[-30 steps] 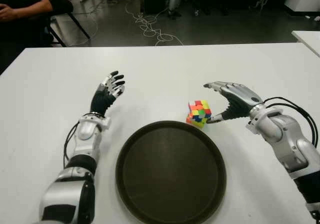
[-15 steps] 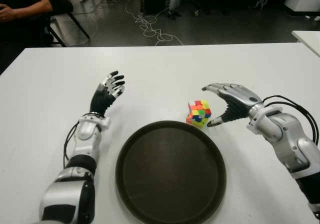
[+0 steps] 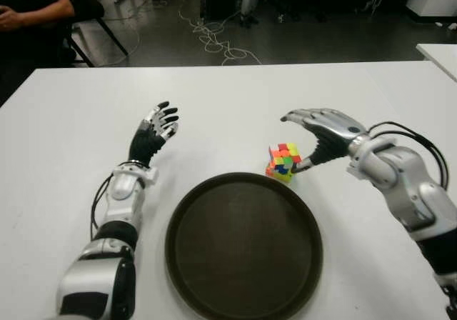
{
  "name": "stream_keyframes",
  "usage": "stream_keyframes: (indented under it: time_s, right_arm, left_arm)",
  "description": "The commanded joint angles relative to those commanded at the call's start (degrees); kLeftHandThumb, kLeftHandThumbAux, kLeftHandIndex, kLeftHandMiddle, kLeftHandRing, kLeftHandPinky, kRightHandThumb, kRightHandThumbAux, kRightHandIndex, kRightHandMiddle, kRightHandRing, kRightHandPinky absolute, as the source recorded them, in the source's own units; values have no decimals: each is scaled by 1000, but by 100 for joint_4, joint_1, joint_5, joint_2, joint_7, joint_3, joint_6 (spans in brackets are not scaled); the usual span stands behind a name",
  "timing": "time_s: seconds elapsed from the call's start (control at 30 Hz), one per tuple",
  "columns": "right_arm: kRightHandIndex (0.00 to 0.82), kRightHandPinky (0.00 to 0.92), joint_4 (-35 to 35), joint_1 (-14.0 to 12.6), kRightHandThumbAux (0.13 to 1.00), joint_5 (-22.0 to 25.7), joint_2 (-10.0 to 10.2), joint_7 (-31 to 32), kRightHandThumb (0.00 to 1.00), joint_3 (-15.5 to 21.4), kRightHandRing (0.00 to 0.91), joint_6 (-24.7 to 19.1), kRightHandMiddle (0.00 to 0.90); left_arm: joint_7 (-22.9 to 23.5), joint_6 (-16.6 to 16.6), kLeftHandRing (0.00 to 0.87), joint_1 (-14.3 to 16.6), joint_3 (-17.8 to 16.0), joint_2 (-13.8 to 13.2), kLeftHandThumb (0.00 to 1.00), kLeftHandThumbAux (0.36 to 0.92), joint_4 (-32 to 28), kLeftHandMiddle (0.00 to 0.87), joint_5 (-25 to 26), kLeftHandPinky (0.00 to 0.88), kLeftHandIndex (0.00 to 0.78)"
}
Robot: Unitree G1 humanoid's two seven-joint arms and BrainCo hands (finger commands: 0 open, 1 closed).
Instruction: Pick up the Rubik's Cube and put it in the plate
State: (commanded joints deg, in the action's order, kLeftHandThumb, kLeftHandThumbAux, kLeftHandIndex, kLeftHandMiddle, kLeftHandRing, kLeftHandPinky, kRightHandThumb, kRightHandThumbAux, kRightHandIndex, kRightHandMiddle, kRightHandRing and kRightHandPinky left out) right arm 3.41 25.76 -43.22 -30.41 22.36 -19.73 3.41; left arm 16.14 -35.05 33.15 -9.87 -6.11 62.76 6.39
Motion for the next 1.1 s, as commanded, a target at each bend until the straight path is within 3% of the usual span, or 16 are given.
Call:
stream_keyframes:
  time_s: [0.23,0.73,1.1]
  right_arm:
    - [85,141,300,189,672,-95,0,-86,0,-141,146,104,123]
    - [95,152,990,471,674,-67,220,-551,0,-281,154,323,134]
    - [115,196,1279,559,688,-18,292,-731,0,-328,174,552,147]
  left_arm:
    - [-55,-35,169,17,4,-9,50,704,34,201,-29,126,128]
    - [-20,7,165,27,0,-34,55,709,42,198,-13,131,130]
    - [-19,52,163,35,1,-51,46,696,52,191,-18,129,123]
